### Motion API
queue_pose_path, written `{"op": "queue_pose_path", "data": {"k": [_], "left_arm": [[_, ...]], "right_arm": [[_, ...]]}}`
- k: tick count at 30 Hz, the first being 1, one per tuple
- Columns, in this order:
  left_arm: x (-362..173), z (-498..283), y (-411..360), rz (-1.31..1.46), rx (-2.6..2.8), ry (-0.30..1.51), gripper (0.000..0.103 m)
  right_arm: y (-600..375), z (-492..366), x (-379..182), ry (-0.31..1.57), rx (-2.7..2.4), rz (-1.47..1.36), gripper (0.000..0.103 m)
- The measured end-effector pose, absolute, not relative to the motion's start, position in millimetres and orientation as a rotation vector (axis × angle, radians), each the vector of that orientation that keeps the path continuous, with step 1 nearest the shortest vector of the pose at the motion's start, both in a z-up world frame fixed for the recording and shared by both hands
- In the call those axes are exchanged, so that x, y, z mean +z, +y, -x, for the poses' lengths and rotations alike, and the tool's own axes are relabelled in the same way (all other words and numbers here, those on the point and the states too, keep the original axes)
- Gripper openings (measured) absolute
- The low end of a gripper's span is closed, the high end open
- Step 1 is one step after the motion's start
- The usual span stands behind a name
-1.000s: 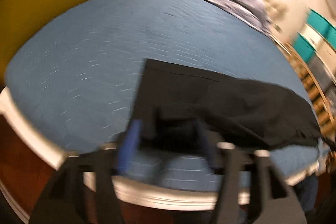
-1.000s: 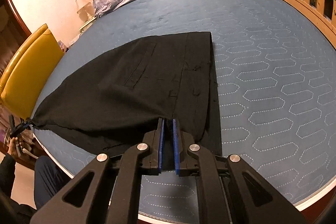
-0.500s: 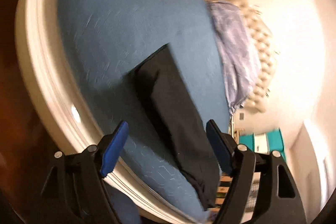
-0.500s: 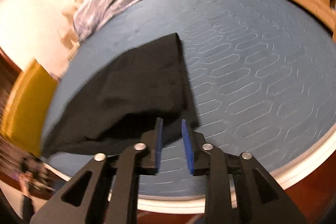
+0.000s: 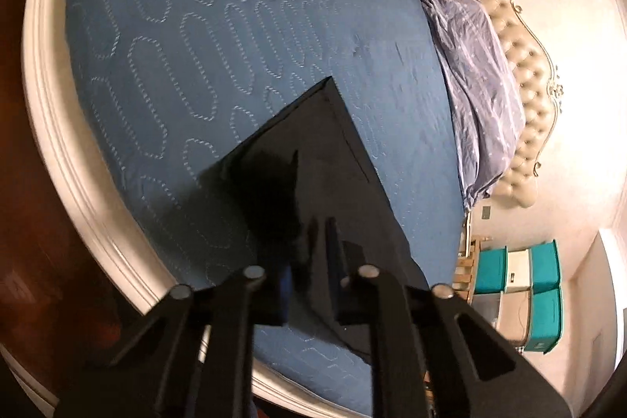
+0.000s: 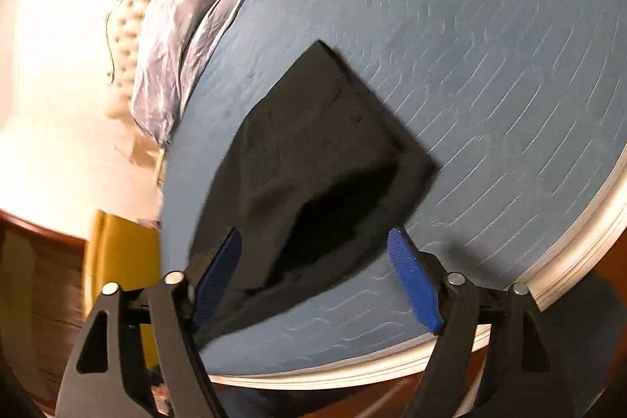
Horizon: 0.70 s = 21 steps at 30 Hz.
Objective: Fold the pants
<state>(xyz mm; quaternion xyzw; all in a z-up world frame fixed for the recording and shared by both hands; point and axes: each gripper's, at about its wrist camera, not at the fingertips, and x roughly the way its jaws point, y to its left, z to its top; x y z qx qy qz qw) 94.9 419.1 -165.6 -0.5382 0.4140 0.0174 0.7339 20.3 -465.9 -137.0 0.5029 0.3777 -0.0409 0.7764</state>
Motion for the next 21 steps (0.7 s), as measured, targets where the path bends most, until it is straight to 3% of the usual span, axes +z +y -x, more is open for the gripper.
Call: {"op": "queue_pose_path", "data": {"k": [10, 11, 12, 13, 15, 21], "left_arm": [[-165, -89, 419, 1.172, 0.029, 0.904, 0.006], [-166, -87, 419, 1.168, 0.027, 0.905, 0.005], [-165, -87, 419, 1.161, 0.026, 0.908, 0.004], [-163, -88, 419, 1.154, 0.022, 0.909, 0.004], [-156, -87, 419, 1.137, 0.027, 0.912, 0.003], [-103, -134, 421, 1.061, 0.021, 0.934, 0.003]], "right_arm": [[-461, -63, -168, 0.865, -0.183, -1.175, 0.059], [-462, -67, -171, 0.863, -0.186, -1.179, 0.052], [-463, -70, -172, 0.853, -0.176, -1.187, 0.029], [-465, -76, -172, 0.834, -0.164, -1.182, 0.015], [-466, -84, -170, 0.83, -0.167, -1.168, 0.008], [-473, -109, -112, 0.819, -0.137, -1.073, 0.007]]}}
